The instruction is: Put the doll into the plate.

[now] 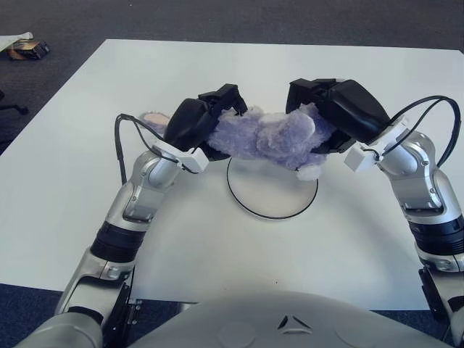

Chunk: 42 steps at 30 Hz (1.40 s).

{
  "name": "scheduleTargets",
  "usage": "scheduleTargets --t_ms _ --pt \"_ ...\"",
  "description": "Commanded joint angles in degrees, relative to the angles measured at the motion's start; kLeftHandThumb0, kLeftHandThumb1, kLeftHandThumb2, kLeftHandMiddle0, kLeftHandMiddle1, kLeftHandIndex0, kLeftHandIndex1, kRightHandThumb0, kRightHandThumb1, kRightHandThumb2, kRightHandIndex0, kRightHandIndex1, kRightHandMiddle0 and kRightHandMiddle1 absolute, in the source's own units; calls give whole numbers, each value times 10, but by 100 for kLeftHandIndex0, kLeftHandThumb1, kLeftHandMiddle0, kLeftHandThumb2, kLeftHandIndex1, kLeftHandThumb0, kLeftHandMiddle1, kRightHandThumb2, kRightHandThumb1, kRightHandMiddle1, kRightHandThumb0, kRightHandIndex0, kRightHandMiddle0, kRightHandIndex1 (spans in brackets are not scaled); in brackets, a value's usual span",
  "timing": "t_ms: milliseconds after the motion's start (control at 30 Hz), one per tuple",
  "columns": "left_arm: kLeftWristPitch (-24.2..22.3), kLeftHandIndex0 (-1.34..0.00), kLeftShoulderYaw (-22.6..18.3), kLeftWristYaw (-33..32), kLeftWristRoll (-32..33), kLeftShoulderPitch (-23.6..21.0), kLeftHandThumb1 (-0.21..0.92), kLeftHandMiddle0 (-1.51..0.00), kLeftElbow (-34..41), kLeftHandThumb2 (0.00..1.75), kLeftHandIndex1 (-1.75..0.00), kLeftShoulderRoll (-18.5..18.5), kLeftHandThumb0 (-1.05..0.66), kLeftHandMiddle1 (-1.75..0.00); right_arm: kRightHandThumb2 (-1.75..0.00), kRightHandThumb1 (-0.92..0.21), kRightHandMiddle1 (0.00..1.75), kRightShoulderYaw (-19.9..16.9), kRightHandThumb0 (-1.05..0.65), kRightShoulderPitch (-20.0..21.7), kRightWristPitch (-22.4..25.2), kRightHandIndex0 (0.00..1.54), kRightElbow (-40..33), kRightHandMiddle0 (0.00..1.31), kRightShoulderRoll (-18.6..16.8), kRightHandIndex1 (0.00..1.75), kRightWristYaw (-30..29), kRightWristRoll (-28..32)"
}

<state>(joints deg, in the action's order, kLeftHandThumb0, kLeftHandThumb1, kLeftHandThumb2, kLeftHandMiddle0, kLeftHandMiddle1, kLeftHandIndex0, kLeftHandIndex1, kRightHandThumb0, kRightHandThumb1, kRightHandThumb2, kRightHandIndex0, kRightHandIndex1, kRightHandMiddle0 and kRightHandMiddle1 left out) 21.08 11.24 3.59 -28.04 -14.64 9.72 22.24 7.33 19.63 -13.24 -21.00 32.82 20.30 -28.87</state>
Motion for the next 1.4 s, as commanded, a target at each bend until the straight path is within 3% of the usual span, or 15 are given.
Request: scheduleTargets --t_ms 0,533,767,900,1033,1167,1267,1367 --pt "36 -70 6 -1 -3 3 -7 -87 -22 175 -174 8 0 -175 -161 -5 175 -13 0 -5 3 81 -14 58 6 171 3 -4" --pt "52 -69 18 8 14 21 -8 -91 -31 175 -175 -18 0 -170 -160 -6 175 -21 0 -14 26 81 -35 58 15 169 51 8" --pt "57 -70 26 41 58 20 -10 -96 -36 175 -175 -18 0 -163 -161 -6 175 -20 0 -12 50 81 -48 58 21 171 78 1" --pt "42 -68 29 76 95 21 -9 -95 -31 174 -175 -16 0 -164 -155 -6 153 -18 -1 -7 58 81 -52 69 29 174 90 -13" --pt "35 -66 27 97 108 22 -5 -90 -26 172 -175 -11 0 -169 -150 -8 150 -18 -1 -4 64 79 -56 69 35 174 101 -17" --pt "24 -74 27 115 106 22 -9 -91 -20 173 -164 -5 -1 -173 -145 -14 151 -21 -1 -1 68 75 -54 64 39 175 111 -10" --pt "19 -69 27 120 100 21 14 -107 -18 150 -171 -5 -35 -174 -141 -18 154 -24 -1 1 68 72 -50 59 40 175 117 1" --pt "13 -68 28 126 91 21 21 -114 -13 143 -173 -2 -47 -175 -137 -23 157 -26 -1 5 71 69 -42 53 44 175 132 23"
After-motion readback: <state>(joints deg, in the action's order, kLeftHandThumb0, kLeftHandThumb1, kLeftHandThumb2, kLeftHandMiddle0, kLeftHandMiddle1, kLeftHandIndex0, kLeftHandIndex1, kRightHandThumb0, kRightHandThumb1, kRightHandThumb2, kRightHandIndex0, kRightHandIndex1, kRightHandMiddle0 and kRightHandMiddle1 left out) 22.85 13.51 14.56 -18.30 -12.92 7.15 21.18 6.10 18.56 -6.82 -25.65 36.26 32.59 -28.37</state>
